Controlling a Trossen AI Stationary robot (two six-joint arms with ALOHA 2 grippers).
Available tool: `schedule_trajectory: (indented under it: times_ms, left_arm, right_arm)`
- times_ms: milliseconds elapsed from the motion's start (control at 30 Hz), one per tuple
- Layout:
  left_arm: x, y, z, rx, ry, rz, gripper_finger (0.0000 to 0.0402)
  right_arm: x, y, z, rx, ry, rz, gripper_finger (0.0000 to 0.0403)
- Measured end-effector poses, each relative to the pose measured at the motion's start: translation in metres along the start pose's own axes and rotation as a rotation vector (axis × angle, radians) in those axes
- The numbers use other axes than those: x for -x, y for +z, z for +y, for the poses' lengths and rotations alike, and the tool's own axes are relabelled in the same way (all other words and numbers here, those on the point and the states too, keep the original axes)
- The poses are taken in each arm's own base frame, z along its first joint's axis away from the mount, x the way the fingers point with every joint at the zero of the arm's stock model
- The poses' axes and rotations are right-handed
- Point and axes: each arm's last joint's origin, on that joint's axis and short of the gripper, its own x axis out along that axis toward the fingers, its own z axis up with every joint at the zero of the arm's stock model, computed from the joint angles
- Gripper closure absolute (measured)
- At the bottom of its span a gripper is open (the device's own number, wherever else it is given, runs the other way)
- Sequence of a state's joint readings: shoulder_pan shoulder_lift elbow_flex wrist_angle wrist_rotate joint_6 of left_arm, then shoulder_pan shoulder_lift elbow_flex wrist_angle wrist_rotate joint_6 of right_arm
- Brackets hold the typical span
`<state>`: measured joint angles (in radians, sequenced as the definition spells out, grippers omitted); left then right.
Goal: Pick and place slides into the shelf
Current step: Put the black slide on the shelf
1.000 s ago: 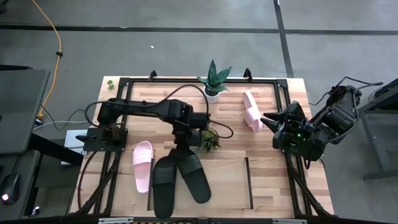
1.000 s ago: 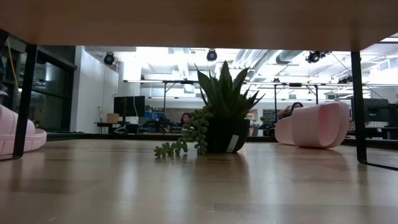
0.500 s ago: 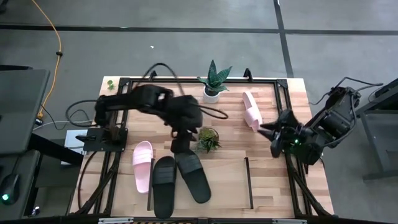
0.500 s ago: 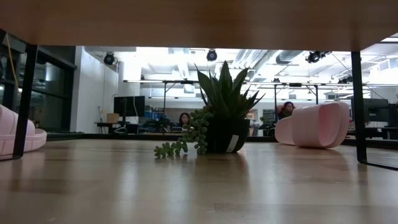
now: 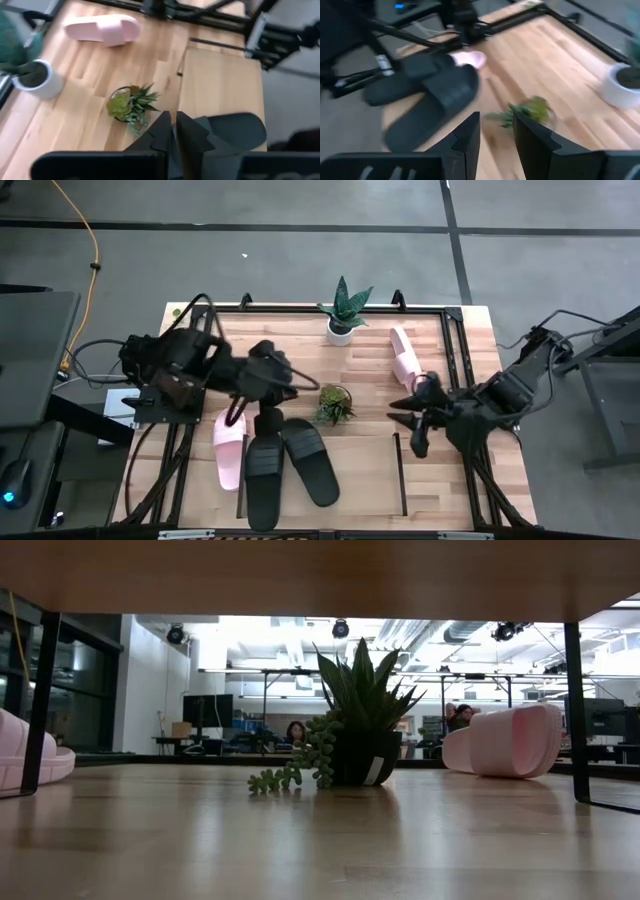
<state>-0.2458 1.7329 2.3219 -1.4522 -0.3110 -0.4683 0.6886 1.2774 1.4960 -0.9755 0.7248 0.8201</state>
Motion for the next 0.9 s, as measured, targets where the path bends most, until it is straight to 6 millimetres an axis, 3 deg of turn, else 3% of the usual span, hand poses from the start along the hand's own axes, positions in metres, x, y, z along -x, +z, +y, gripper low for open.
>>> schedule_trajectory:
  times_ms: [167, 333, 767, 900]
  left_arm:
    - [0.020, -0.020, -0.022, 0.066, 0.103, -0.064, 0.0397]
    - [0.033, -0.040, -0.043, 0.131, 0.156, -0.122, 0.0390]
    - [0.029, -0.064, -0.086, 0.236, 0.146, -0.181, 0.0399]
    - [0.031, -0.067, -0.091, 0.248, 0.149, -0.208, 0.0400]
  right_arm:
    - [-0.022, 0.016, 0.009, 0.039, 0.136, -0.001, 0.0295]
    - [-0.044, 0.017, 0.012, 0.080, 0.183, 0.065, 0.0295]
    - [-0.111, -0.001, 0.024, 0.123, 0.232, 0.273, 0.0295]
    - [-0.123, -0.007, 0.031, 0.137, 0.270, 0.305, 0.0316]
